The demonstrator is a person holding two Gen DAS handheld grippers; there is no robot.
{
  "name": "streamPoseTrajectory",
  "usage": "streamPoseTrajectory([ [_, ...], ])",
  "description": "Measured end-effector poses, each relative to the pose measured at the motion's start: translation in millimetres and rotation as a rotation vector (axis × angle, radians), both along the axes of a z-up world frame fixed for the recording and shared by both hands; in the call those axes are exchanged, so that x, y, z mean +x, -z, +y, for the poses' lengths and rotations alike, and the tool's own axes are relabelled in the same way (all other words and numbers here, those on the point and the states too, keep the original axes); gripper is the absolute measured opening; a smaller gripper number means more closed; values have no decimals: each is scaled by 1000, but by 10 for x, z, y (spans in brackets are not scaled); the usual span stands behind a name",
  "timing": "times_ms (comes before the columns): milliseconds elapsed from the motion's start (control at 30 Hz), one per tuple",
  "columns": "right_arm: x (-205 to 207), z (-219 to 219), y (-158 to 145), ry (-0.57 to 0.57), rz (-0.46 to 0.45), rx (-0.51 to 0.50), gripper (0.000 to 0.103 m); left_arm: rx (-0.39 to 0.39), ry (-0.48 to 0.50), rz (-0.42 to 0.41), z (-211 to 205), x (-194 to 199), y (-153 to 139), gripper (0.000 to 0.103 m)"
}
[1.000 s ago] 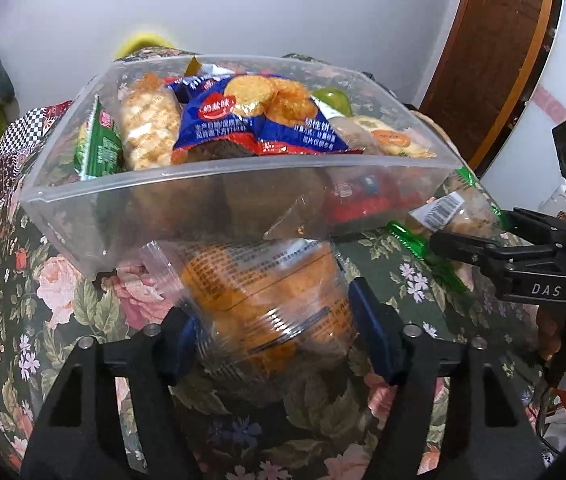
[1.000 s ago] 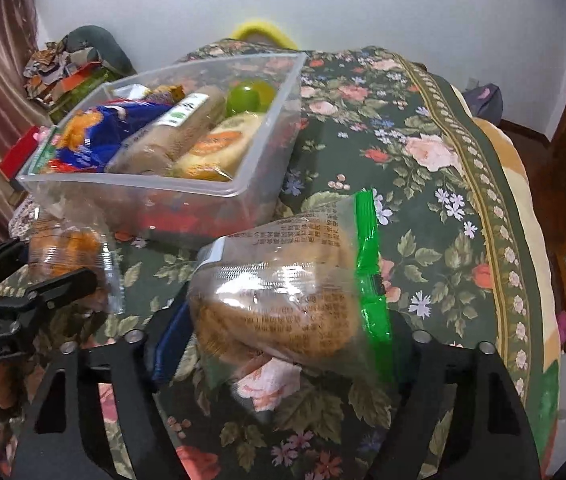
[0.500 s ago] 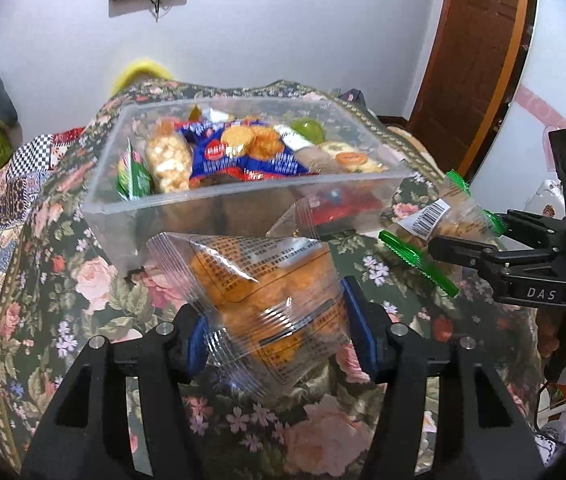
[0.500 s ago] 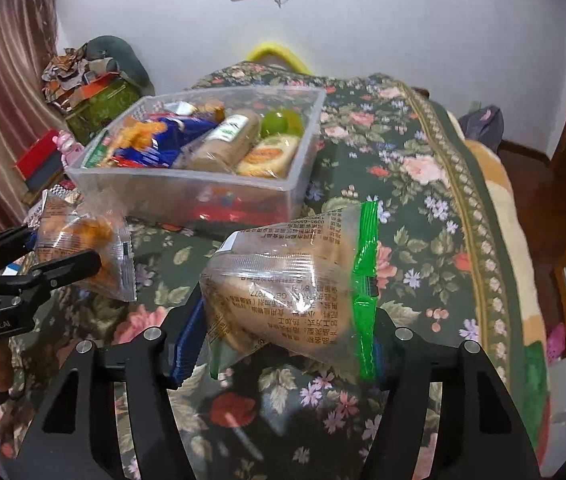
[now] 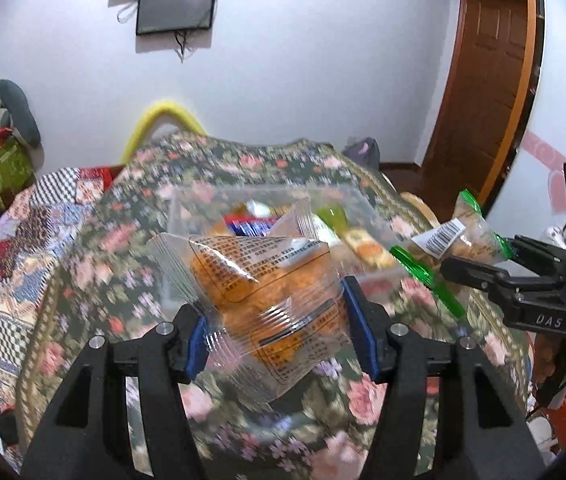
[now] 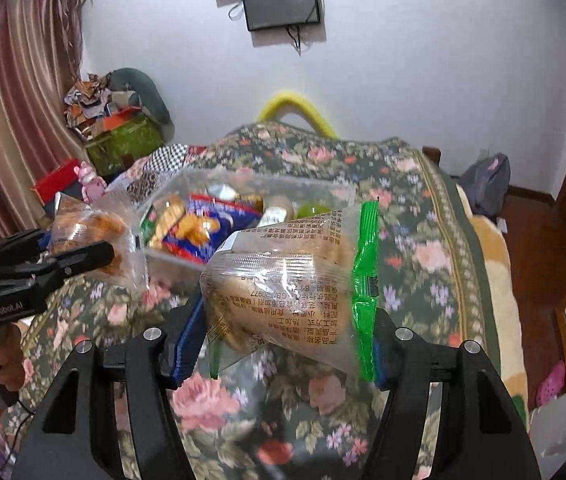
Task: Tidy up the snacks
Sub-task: 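Drop the orange cakes into the box with left tool while right tool drops cookies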
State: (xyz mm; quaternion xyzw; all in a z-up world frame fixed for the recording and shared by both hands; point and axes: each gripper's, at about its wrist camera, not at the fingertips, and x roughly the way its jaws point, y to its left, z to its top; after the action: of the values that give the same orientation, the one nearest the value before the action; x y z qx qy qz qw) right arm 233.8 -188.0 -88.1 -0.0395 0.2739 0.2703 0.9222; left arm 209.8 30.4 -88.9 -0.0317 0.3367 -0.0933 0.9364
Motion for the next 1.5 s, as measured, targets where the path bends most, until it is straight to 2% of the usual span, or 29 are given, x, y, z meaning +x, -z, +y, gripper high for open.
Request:
streamPoseTrajectory([
  [267,215,93,-105,9,-6,37,62,12,-32,-20,137,333,-133,59],
  [500,537,323,-27,34,21,11,62,20,-57,18,163,714,-14,59],
  [833,837,554,75,13,93,36,62,33,-76,52,101,1167,157,59],
  [1133,882,680,174,48,74,-61,67,7,-140,115,166,1354,405,59],
  [1233,877,665,191,41,80,-77,73,9,-139,141,171,1367,474,65],
  [1300,873,655,199,46,84,-91,82,22,-134,164,155,1356,519,76],
  [1500,768,613,260,23,98,-118,83,38,-118,160,150,1183,501,78],
])
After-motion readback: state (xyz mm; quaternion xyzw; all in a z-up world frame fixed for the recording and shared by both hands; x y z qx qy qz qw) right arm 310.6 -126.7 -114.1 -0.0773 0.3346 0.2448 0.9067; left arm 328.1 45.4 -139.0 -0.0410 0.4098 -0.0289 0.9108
